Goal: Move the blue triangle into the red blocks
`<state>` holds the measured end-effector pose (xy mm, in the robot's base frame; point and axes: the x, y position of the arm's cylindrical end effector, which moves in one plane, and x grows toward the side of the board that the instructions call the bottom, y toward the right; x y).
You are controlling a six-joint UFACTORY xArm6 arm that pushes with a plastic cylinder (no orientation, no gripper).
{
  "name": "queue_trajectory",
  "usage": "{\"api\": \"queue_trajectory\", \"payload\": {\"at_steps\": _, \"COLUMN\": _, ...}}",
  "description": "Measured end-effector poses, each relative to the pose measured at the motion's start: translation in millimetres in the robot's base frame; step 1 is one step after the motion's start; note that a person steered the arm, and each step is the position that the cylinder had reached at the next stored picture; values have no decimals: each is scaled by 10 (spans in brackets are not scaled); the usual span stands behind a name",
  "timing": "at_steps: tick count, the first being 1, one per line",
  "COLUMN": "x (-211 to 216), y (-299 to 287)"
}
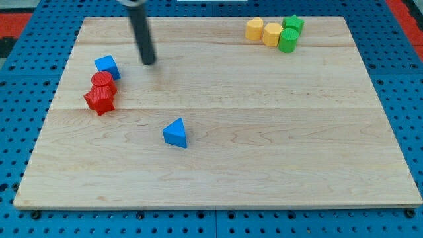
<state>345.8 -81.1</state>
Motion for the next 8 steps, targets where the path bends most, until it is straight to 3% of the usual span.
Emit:
{"api": "queue_trajectory", "payload": {"at_steps": 1, "x": 1069, "y": 394}}
{"api": "queue_trajectory", "payload": {"at_steps": 2, "x": 1874, "y": 330}}
{"api": "queue_trajectory", "payload": {"at_steps": 4, "x": 2377, "y": 279}}
{"api": "queue_trajectory", "payload": {"at_steps": 5, "x": 2305, "y": -609}}
{"api": "queue_trajectory", "payload": {"at_steps": 7, "x": 2650, "y": 28}}
{"api": "queue_trajectory", "payload": {"at_steps": 8, "x": 2132, "y": -68}}
